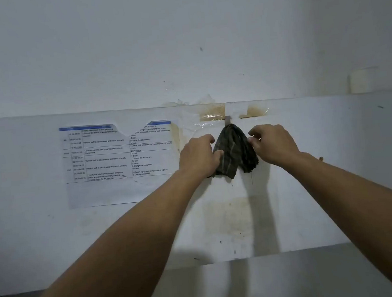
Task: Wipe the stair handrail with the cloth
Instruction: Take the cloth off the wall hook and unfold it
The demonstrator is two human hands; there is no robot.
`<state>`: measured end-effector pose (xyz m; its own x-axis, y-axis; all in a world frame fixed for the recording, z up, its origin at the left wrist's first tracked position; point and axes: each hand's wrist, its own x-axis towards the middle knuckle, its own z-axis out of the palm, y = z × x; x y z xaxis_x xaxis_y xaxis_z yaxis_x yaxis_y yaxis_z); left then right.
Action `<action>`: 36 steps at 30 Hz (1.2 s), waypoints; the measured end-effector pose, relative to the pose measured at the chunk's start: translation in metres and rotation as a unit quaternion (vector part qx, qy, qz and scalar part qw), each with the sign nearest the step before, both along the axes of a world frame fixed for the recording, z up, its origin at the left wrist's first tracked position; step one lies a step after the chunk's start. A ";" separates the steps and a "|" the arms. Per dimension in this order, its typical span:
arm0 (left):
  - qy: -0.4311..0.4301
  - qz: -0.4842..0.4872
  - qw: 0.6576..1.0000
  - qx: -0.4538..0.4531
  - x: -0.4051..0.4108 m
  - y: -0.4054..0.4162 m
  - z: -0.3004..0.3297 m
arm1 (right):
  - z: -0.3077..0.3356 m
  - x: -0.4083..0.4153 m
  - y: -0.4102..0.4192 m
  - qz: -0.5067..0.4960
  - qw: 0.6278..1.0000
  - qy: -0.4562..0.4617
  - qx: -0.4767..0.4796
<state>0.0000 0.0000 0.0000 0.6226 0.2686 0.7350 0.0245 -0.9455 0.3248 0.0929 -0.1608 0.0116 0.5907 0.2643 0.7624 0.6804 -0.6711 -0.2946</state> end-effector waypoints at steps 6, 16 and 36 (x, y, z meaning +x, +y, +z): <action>-0.015 0.040 0.998 -0.049 0.023 -0.007 -0.004 | -0.001 0.009 0.008 0.021 0.999 0.032 0.012; -0.079 -0.058 0.975 -0.200 0.020 0.007 0.008 | 0.033 0.014 0.000 0.001 0.995 -0.078 0.065; 0.106 0.066 0.960 -0.252 -0.237 0.160 -0.010 | 0.023 -0.104 0.160 0.435 0.874 0.069 -0.206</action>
